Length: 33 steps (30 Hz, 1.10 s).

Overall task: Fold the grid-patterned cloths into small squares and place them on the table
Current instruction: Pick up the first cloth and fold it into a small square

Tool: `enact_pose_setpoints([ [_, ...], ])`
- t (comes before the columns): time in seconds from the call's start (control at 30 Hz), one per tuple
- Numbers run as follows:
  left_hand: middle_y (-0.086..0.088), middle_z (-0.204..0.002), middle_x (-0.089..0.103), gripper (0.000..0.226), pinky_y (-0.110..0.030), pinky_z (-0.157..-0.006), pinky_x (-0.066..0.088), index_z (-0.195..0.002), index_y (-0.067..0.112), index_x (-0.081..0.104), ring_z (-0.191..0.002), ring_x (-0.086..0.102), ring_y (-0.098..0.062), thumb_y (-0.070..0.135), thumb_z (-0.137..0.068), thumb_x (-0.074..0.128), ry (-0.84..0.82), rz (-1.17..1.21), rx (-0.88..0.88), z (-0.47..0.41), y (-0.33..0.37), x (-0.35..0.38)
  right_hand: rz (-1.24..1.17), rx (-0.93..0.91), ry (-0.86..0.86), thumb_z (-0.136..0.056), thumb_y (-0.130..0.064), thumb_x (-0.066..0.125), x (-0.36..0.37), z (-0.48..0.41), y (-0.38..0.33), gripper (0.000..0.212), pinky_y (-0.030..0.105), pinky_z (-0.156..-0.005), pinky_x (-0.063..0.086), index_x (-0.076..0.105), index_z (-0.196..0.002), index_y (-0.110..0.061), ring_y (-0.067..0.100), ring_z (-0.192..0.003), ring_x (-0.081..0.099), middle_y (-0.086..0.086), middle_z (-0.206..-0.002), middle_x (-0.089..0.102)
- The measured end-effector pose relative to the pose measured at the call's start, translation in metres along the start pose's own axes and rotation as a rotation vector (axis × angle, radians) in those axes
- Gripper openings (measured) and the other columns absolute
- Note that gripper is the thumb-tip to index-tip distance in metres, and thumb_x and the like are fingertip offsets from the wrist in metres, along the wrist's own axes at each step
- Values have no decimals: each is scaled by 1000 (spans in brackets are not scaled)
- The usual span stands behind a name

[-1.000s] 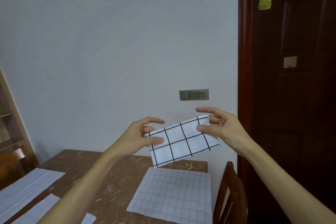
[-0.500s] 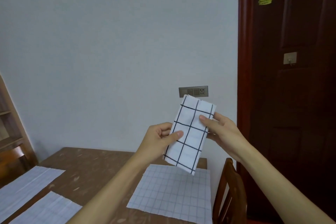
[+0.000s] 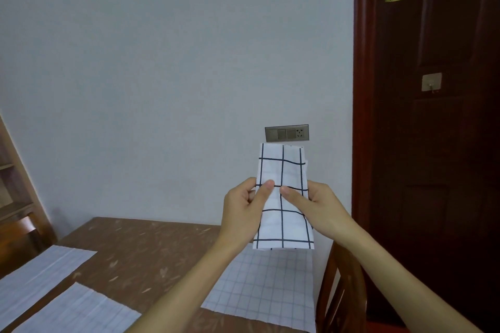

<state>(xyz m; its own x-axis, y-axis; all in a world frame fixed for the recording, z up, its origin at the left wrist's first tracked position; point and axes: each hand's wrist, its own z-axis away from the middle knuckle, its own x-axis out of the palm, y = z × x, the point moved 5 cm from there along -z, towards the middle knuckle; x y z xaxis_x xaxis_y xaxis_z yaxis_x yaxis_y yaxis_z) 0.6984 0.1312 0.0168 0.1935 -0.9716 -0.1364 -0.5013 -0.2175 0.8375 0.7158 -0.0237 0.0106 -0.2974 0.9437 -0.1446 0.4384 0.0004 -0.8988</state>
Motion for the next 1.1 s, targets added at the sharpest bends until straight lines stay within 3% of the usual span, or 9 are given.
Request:
enact_pose_setpoints([
  [0.07, -25, -57, 30, 53, -39, -50, 26, -75, -6, 41, -54, 25, -30, 37, -96, 65, -5, 13, -21, 0, -3, -3, 0, 17, 11, -100, -22, 58, -3, 0, 1, 21, 21, -71, 58, 71, -116, -15, 4, -80, 75, -12, -87, 79],
  [0.13, -26, -58, 43, 45, -38, -50, 38, -75, -1, 47, -52, 41, -29, 34, -97, 64, -36, 29, -46, 0, -5, -6, -27, 43, 12, -101, -18, 56, -7, -1, 2, 16, 15, -61, 54, 72, -100, -14, 1, -64, 71, -11, -70, 76],
  [0.2, -27, -80, 70, 27, -45, -63, 56, -98, 2, 63, -72, 70, -35, 29, -99, 61, -109, 34, -84, 0, -5, -7, -72, 75, 18, -101, -15, 55, -10, -1, 4, 17, 13, -64, 54, 72, -97, -13, 4, -72, 74, -6, -77, 79],
  [0.27, -16, -90, 78, 21, -42, -64, 60, -117, 12, 64, -78, 75, -33, 23, -99, 60, -225, -3, -141, 0, -5, -10, -114, 85, 45, -101, -15, 56, -15, -1, 5, 18, 21, -75, 60, 72, -108, -13, 17, -92, 76, 2, -98, 80],
  [0.47, 4, -53, 66, 11, -17, -47, 49, -106, 18, 63, -42, 59, -7, 10, -99, 59, -270, -31, -153, -1, 6, -25, -132, 114, -41, -100, -17, 57, -18, 1, 5, 24, 41, -93, 58, 66, -122, -22, 31, -102, 73, 8, -108, 78],
  [0.67, -5, -51, 62, 21, -14, -39, 42, -97, 3, 69, -35, 54, -9, -6, -100, 49, -255, 137, -213, 1, 3, -34, -200, 135, -26, -99, -5, 53, -14, 3, 15, 26, 32, -78, 62, 76, -110, -13, 32, -95, 74, 16, -106, 77],
  [0.83, -15, -78, 67, 39, -19, -50, 47, -83, -2, 73, -55, 62, -15, -11, -96, 38, -226, 200, -274, 5, -6, -39, -335, 212, -22, -95, 1, 43, -5, 2, 23, 36, 29, -54, 52, 73, -77, -6, 24, -68, 66, 20, -87, 69],
  [1.0, -1, -79, 72, 14, -21, -61, 53, -89, 6, 77, -70, 68, -14, 4, -93, 64, -141, 7, -167, 15, -12, -47, -325, 321, -32, -78, -49, 64, 7, 2, 41, 41, 48, -79, 46, 73, -99, -16, 39, -87, 63, 19, -106, 72],
  [1.1, 2, -74, 68, 10, -21, -56, 53, -100, 10, 75, -58, 64, -11, 6, -92, 69, -65, -60, -121, 26, -18, -50, -175, 330, -38, -81, -49, 73, 19, 5, 49, 54, 47, -97, 55, 59, -129, -29, 26, -97, 74, 4, -111, 76],
])
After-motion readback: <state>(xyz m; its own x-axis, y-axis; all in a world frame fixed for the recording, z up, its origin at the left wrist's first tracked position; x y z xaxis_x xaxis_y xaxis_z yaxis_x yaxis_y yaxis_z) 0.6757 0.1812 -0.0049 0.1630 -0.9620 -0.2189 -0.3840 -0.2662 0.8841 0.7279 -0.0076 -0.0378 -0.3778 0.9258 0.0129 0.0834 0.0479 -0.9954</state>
